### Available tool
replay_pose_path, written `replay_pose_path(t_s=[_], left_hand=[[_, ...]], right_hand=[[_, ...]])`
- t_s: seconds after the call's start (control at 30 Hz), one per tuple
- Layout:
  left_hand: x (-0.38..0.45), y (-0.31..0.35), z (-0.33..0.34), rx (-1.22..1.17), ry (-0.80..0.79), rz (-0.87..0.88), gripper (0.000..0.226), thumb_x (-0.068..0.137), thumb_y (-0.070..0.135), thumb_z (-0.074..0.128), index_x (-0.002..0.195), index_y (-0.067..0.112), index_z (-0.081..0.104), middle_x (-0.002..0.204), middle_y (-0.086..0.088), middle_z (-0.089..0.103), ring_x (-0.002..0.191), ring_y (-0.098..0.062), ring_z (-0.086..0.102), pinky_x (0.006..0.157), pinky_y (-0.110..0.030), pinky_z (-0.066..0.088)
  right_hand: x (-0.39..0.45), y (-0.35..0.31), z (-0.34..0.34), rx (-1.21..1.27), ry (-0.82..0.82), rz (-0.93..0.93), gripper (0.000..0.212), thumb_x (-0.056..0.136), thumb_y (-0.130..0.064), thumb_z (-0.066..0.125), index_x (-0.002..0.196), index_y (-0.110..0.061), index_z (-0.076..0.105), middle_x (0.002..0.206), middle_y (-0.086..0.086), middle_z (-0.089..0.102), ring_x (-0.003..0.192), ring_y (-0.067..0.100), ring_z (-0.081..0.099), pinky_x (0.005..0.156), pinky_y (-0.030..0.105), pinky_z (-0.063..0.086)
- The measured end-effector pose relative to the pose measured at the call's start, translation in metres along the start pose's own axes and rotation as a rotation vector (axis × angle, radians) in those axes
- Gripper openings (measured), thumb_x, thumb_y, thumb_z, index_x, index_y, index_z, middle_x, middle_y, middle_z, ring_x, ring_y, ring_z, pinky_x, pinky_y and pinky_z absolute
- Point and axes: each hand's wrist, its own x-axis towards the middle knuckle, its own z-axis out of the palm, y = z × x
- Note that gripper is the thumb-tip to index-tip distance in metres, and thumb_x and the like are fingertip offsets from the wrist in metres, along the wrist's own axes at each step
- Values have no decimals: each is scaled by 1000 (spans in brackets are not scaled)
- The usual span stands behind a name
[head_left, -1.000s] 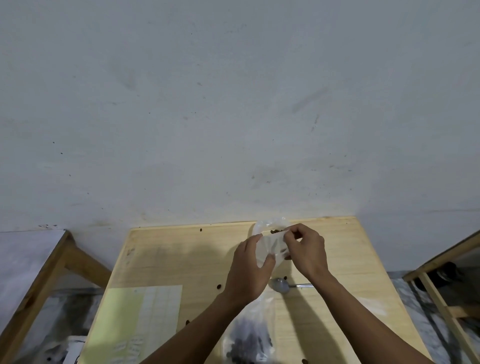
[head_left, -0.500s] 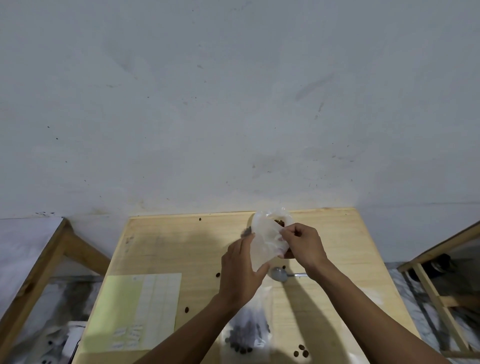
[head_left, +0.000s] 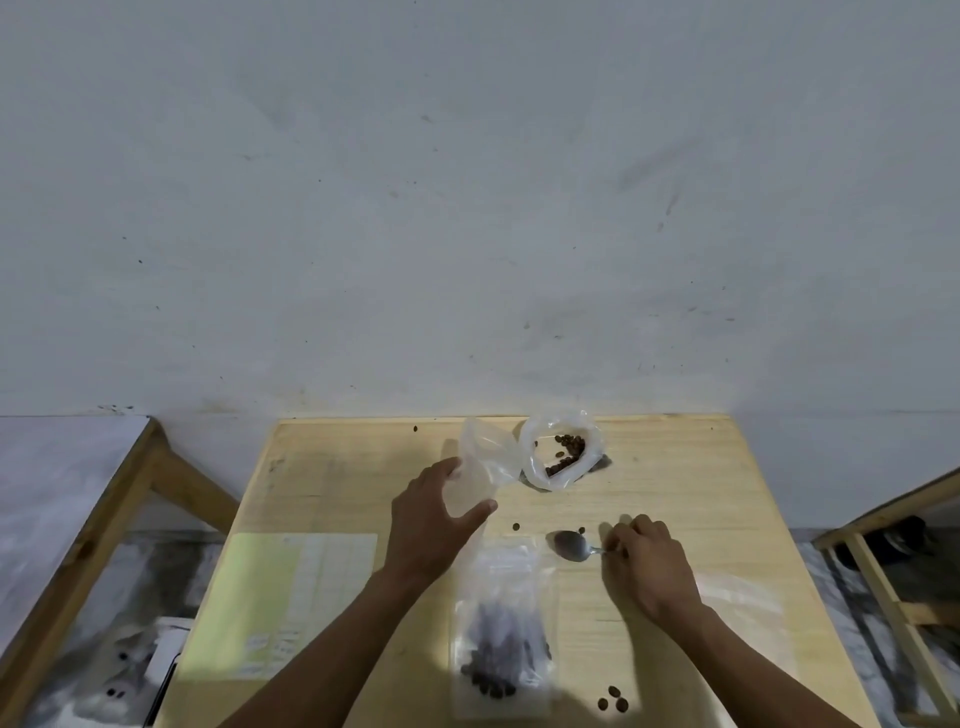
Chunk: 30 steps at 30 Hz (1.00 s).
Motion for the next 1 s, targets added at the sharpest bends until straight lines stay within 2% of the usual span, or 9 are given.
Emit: replay_pose_path(t_s=[0.17, 0.23, 0.3, 0.37, 0.47, 0.6, 0.73, 0.9, 1.0], left_hand=[[-3, -1, -2, -14, -12, -20, 70, 73, 56, 76, 130, 23, 53, 127, 7, 62, 112, -12, 58, 101, -39, 47], [-4, -2, -3, -14, -10, -24, 70, 73, 55, 77, 131, 23, 53, 127, 7, 62, 112, -12, 58, 100, -37, 48], [-3, -6, -4, -8, -10, -32, 70, 73, 56, 76, 131, 23, 53, 128, 6, 62, 113, -12, 58, 101, -38, 48], [-1, -10, -6, -5, -17, -40, 71, 73, 56, 76, 131, 22, 53, 128, 5, 62, 113, -13, 59, 101, -39, 48], [5, -16, -8, 5, -31, -43, 70, 73, 55, 77, 130, 22, 53, 128, 5, 62, 113, -14, 59, 100, -38, 48], [18, -16, -8, 27, -164, -15, 71, 72, 54, 78, 130, 23, 52, 129, 8, 57, 116, -12, 54, 100, -33, 45], [29, -5, -3, 47, -347, 49, 73, 69, 58, 77, 130, 28, 49, 128, 13, 53, 114, -10, 53, 96, -31, 47], [42, 7, 14, 55, -449, 113, 82, 62, 64, 71, 133, 32, 45, 135, 18, 51, 120, -7, 51, 102, -36, 45], [45, 11, 24, 30, -543, 176, 83, 67, 57, 76, 139, 32, 41, 146, 16, 44, 131, -6, 44, 107, -36, 42]], right_hand=[[-1, -8, 0, -137, -92, 5, 13, 96, -30, 43, 101, -27, 55, 105, -6, 54, 102, 20, 49, 79, 33, 36], [-3, -15, -13, 8, -118, 2, 8, 93, -24, 43, 90, -25, 51, 97, -8, 57, 92, 20, 54, 78, 34, 40], [0, -17, -28, 275, -173, -3, 13, 92, -16, 47, 84, -27, 51, 92, -7, 58, 84, 18, 56, 75, 34, 44], [9, -14, -44, 403, -114, -36, 24, 92, -9, 52, 83, -31, 52, 90, -6, 57, 80, 14, 55, 72, 28, 43], [30, -14, -72, 375, -36, -61, 32, 82, 7, 51, 94, -22, 57, 87, -2, 50, 73, 8, 51, 63, 14, 36], [60, -20, -113, 304, -51, -21, 35, 77, 7, 49, 100, -18, 59, 89, 4, 62, 74, 18, 55, 60, 27, 37], [86, -28, -129, 439, 30, 42, 22, 82, 1, 54, 88, -19, 59, 76, 2, 69, 67, 23, 64, 49, 25, 43], [102, -41, -126, 703, 140, 110, 7, 84, -6, 69, 83, -8, 62, 74, 13, 71, 60, 24, 69, 57, 25, 51], [104, -45, -115, 878, 202, 119, 5, 89, -5, 63, 84, -6, 64, 79, 16, 70, 69, 27, 70, 67, 28, 58]])
